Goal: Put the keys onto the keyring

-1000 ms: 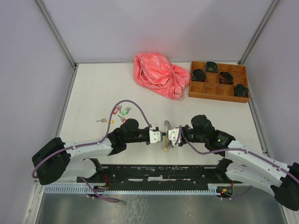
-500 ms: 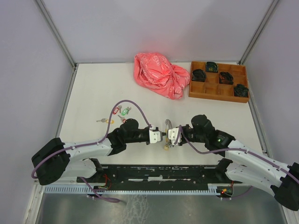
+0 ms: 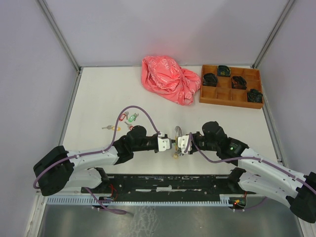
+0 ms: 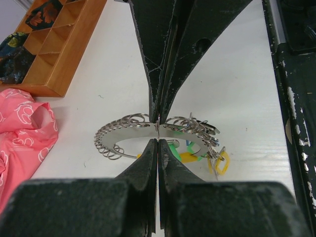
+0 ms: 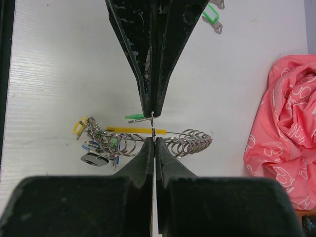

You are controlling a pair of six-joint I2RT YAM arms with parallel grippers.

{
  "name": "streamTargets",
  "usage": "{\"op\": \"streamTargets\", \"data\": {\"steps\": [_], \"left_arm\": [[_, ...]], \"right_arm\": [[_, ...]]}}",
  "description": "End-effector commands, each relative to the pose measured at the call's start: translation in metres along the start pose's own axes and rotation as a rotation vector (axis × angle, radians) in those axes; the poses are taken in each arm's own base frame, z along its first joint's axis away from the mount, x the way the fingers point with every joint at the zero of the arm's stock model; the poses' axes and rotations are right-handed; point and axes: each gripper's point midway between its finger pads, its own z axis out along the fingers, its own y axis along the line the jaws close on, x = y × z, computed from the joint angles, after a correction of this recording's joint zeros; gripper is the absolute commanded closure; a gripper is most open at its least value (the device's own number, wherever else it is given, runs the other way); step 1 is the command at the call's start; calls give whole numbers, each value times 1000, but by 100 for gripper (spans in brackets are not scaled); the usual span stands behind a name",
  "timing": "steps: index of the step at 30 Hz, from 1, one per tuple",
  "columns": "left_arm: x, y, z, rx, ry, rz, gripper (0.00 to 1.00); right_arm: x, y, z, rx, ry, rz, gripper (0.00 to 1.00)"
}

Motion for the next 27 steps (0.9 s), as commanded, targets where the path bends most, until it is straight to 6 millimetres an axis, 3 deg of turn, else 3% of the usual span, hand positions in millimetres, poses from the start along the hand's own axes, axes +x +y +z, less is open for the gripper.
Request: {"op": "streamTargets", "data": {"steps": [1, 27], "left_arm": [[-14, 8, -1, -35, -39, 5, 97], [-23, 1, 2, 12, -79, -3, 97]], "right_arm": [[-19, -15, -2, 46, -61, -37, 99], [-23, -14, -1, 33, -82, -39, 99]]}}
